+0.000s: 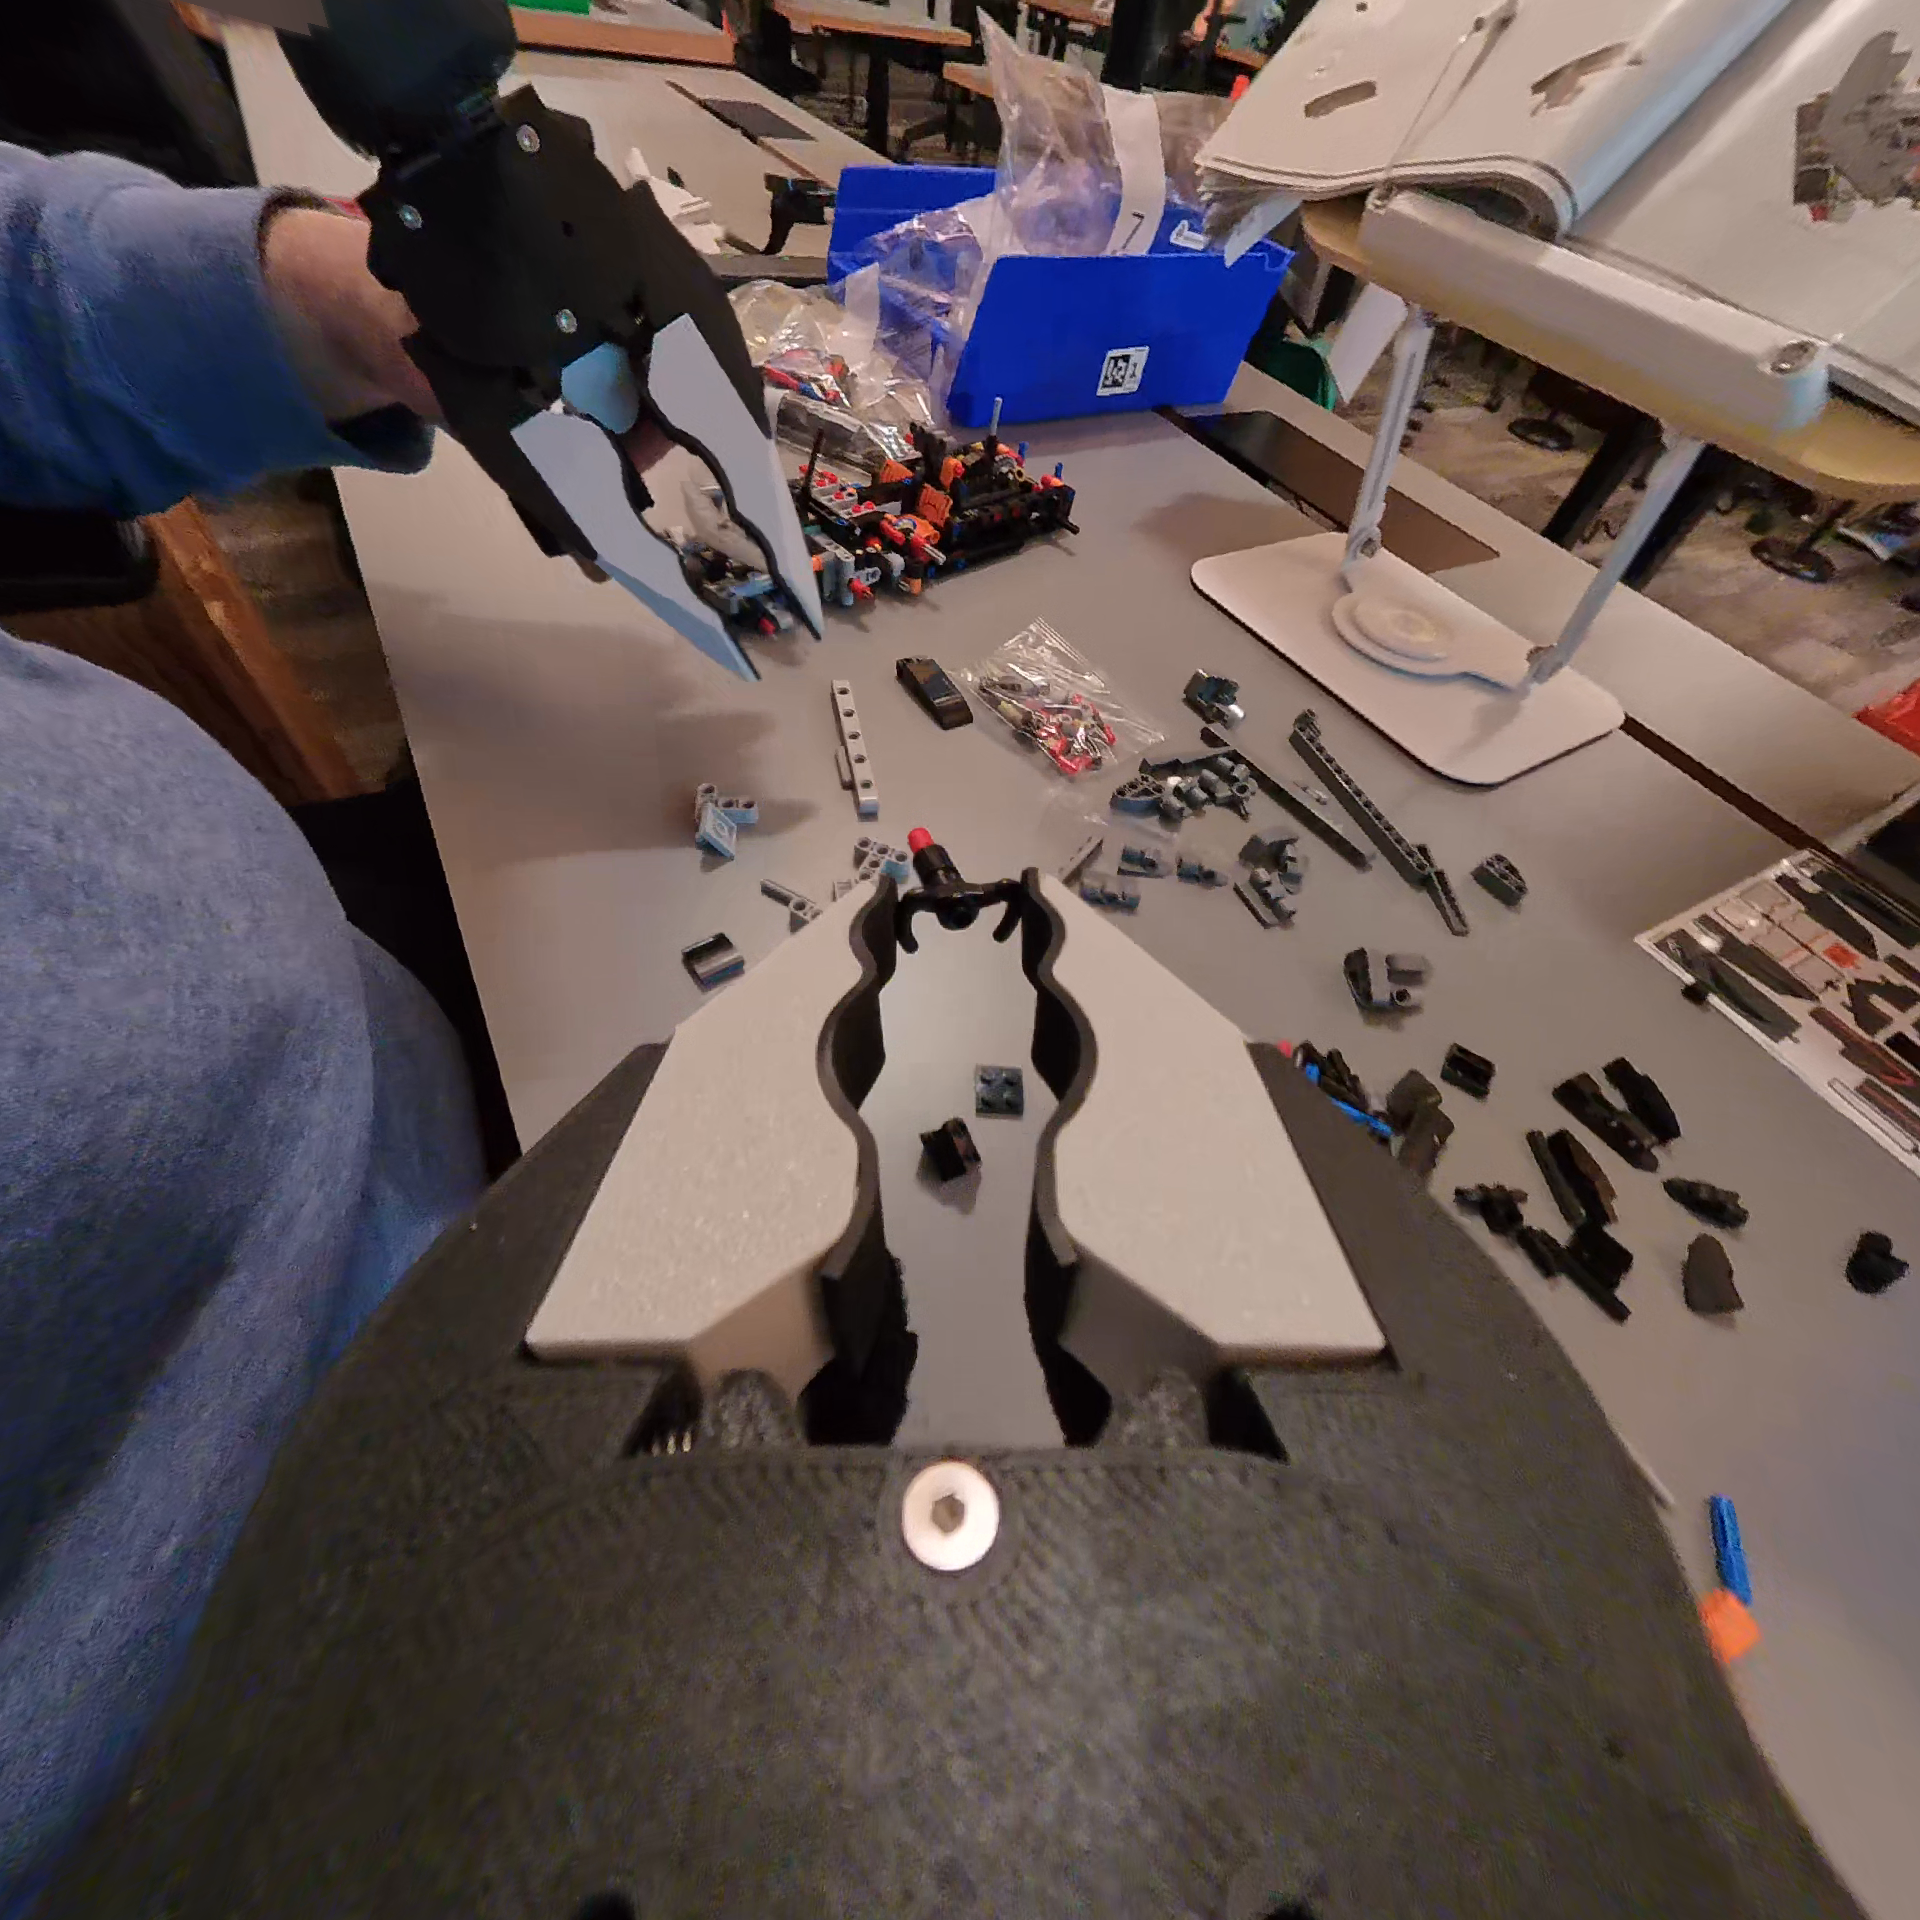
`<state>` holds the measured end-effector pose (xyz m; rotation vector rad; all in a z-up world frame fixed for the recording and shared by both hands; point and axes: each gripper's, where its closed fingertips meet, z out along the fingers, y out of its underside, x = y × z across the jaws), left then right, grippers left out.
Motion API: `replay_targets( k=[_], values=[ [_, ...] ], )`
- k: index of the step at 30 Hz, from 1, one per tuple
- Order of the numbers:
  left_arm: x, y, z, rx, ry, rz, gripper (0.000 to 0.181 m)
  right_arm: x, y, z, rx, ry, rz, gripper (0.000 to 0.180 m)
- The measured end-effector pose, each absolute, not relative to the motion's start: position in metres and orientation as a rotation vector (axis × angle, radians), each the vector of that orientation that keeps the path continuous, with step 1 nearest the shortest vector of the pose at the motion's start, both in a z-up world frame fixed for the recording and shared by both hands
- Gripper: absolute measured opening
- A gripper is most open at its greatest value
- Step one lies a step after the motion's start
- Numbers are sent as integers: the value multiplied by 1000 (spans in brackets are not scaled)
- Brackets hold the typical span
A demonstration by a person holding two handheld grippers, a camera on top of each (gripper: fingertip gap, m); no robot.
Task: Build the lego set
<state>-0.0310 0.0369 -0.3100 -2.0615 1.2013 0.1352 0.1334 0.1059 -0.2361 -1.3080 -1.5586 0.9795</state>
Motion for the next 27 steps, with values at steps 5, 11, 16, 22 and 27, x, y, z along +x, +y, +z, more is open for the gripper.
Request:
replay_targets(
  k=[5, 11, 16, 22, 27],
  values=[
    [-92, 63, -311, -2152, 1105, 265, 25, 144, 110, -241, -1331, -1530, 973, 21],
    [-114, 74, -337, -2340, 1123, 217, 27, 143, 111, -246, -1334, -1528, 993, 21],
    [-110, 81, -353, -2381, 1121, 145, 24, 143, 115, -246, -1333, -1518, 999, 21],
    [-103, 81, -356, -2379, 1126, 95, 15, 146, 119, -247, -1339, -1509, 1007, 21],
    [-98, 79, -336, -2362, 1066, 90, 14, 150, 122, -247, -1337, -1506, 996, 20]
  ],
)
